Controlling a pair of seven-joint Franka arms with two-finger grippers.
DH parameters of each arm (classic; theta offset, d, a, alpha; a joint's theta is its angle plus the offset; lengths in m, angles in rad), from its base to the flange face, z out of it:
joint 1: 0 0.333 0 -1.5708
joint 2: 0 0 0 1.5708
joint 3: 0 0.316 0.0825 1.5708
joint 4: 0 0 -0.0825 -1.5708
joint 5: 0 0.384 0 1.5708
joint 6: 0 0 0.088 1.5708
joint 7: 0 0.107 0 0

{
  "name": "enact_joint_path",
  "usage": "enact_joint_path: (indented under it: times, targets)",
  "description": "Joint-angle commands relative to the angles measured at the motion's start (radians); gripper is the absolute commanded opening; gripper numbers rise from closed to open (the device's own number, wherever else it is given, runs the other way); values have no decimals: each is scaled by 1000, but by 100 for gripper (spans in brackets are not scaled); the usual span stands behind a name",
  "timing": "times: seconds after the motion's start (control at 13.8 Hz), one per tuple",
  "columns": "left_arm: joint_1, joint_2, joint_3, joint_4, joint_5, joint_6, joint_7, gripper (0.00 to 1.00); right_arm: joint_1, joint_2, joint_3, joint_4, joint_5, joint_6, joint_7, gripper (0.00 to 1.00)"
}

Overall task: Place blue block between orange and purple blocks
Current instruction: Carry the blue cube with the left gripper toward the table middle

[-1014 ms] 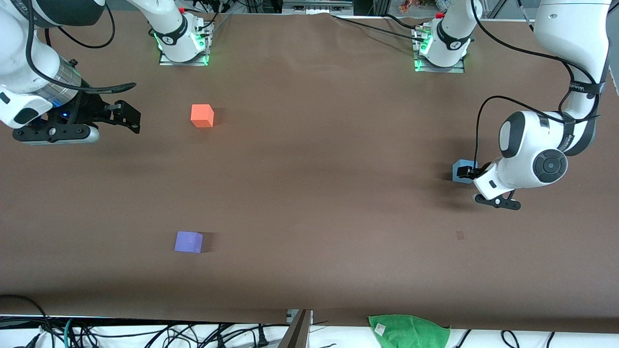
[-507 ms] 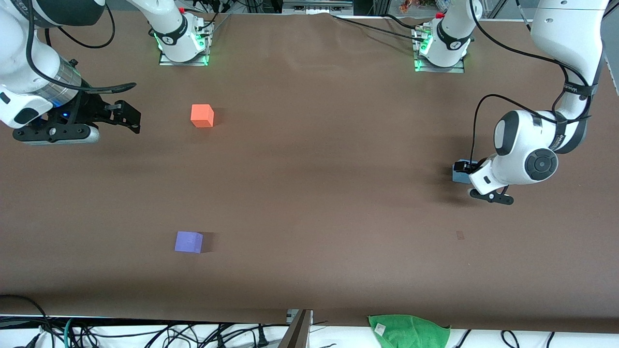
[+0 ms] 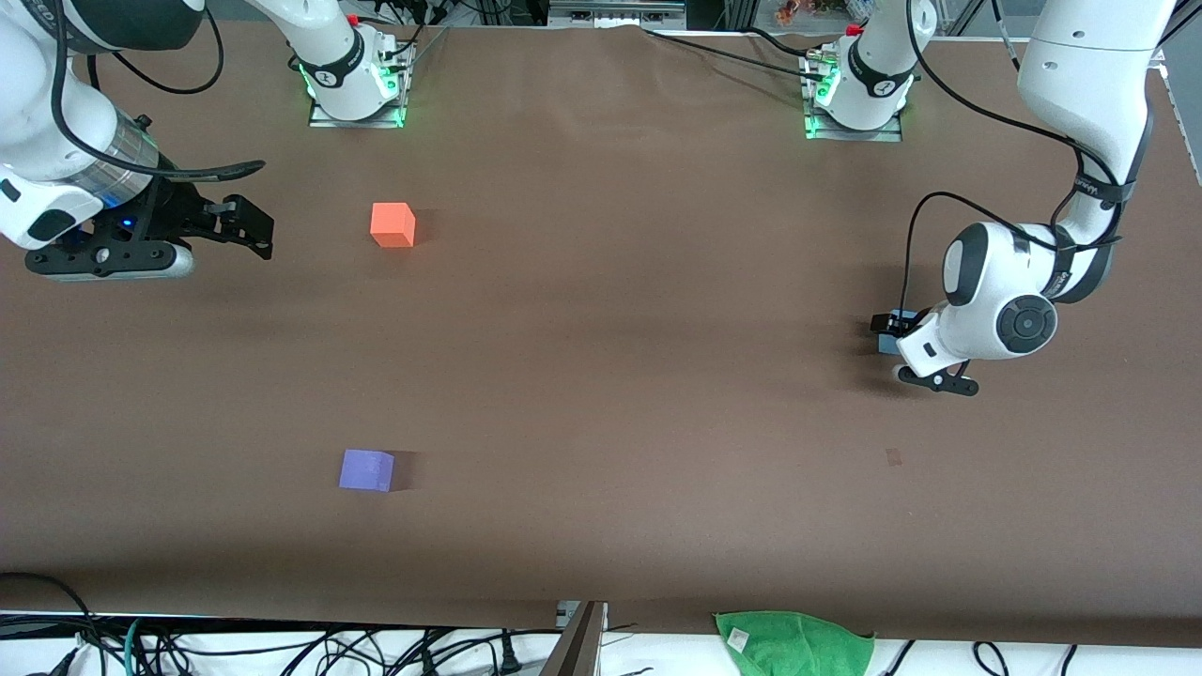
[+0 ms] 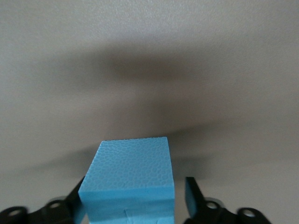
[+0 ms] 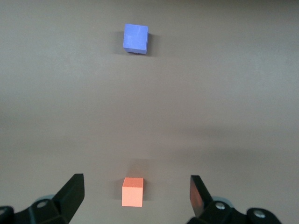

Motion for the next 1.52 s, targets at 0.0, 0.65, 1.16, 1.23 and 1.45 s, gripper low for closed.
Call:
enact_joint_path:
  times: [0.0,0.65,1.16,1.23,1.45]
  targets:
    - [6,-13,-3,-7,14,10,31,15,1,-4,1,5,-2,-11,-1,100]
    - [-83,1,-153,274,-7,-150,19,10,0,-4,1,5,-2,-9,-1,100]
    - [-439,277,-150,622,-110,-142,-551,6,0,-3,1,6,-2,-9,-1,100]
    - [-479,311,-148,656,-110,-140,-623,4,0,-3,0,6,-2,-9,-1,100]
    - [-562,366,-148,685,-112,-82,-752,4,0,-3,0,6,-2,-9,-1,100]
